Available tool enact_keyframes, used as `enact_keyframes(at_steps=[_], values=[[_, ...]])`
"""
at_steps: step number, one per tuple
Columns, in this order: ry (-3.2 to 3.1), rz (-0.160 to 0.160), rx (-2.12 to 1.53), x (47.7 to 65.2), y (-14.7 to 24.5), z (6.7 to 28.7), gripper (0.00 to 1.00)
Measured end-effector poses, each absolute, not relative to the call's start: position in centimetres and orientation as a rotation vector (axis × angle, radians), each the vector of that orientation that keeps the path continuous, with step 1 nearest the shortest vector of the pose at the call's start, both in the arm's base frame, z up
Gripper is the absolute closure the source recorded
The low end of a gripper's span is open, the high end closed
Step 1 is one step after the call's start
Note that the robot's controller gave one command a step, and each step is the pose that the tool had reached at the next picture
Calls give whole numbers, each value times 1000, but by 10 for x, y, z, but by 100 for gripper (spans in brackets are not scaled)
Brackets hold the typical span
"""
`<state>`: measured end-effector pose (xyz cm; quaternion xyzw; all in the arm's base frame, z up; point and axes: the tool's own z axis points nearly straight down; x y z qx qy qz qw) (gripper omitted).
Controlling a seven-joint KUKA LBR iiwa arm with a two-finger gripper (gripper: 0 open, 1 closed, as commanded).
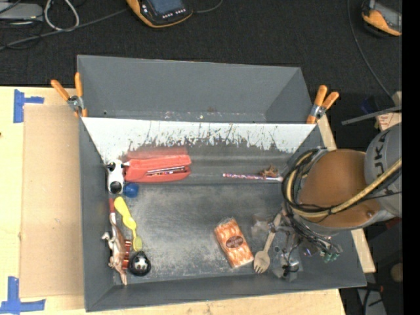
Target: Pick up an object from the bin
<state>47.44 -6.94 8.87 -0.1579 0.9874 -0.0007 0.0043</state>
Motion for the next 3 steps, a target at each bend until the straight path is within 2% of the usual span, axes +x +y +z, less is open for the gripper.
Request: enact_keyframes(at_steps=[1, 2, 3], values=[[3091, 1, -499, 479, -37, 82, 0], [3119, 3, -262, 481, -32, 78, 0], [3131, 6, -13, 477, -62, 78, 0]])
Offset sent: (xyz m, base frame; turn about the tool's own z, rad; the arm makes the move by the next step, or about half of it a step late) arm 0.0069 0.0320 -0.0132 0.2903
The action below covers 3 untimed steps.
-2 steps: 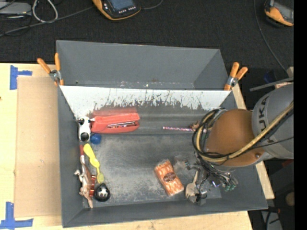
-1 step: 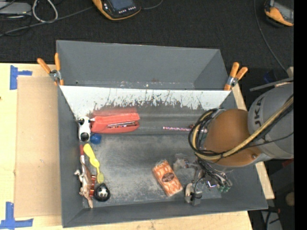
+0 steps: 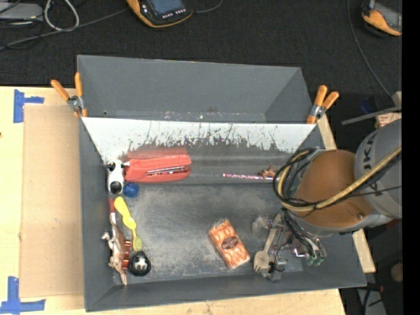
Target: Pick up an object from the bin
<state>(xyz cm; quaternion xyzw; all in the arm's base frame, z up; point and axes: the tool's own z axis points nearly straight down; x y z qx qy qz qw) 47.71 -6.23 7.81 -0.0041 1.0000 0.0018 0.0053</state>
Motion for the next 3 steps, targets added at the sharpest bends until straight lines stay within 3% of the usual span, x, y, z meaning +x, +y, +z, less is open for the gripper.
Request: enact_keyframes(at_steps=[1, 2, 3], values=[[3123, 7, 7, 479, 22, 72, 0], [3128, 6, 105, 500, -38, 86, 0], [3125, 8, 208, 487, -3, 78, 0]])
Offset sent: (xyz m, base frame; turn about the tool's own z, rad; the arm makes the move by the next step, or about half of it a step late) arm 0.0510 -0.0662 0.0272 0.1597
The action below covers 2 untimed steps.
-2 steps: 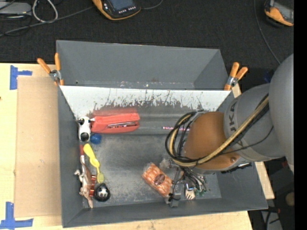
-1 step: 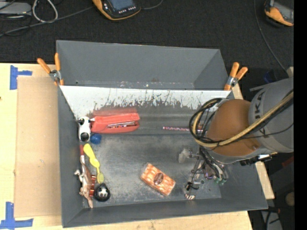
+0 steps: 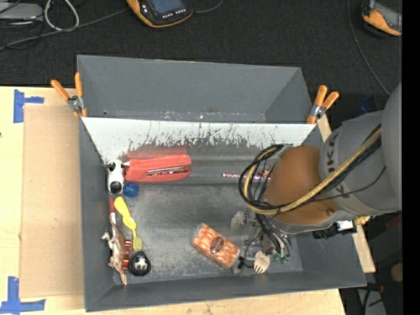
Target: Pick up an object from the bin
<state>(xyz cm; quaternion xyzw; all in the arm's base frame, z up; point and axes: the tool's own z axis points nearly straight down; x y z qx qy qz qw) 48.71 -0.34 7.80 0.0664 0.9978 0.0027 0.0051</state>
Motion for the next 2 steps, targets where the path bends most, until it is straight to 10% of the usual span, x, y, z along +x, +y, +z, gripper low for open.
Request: enact_keyframes(at_steps=[1, 2], values=[[3119, 12, 285, 484, 41, 77, 0], [3113, 12, 392, 476, 67, 69, 100]])
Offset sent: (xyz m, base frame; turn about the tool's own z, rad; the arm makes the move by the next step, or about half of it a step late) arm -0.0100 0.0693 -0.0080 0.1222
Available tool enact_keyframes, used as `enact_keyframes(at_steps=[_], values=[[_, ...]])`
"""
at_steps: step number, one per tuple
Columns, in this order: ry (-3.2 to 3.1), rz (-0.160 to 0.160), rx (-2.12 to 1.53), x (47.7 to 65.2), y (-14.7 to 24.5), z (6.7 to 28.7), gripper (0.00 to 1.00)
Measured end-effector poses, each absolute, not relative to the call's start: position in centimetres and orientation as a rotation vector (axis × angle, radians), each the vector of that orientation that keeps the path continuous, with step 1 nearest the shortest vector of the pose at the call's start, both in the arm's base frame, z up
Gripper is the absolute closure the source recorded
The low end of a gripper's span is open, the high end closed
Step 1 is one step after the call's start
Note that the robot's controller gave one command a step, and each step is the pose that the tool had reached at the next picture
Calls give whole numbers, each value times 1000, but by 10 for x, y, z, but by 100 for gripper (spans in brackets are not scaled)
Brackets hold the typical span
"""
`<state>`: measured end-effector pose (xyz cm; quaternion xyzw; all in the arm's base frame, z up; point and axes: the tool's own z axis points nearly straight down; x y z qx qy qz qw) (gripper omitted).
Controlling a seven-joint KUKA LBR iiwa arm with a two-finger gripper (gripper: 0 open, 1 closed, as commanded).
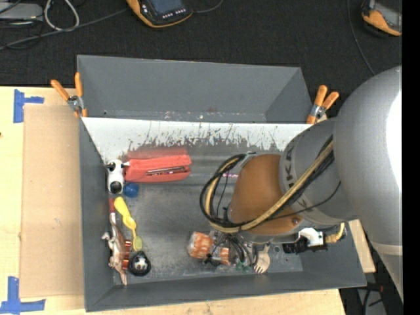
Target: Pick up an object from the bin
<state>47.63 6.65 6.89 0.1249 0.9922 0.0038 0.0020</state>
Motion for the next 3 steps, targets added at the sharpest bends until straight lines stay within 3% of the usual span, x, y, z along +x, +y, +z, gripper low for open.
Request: enact_keyframes(at_steps=[1, 3], values=[[3113, 11, 391, 476, 66, 69, 100], [3130, 9, 309, 483, 69, 210, 100]])
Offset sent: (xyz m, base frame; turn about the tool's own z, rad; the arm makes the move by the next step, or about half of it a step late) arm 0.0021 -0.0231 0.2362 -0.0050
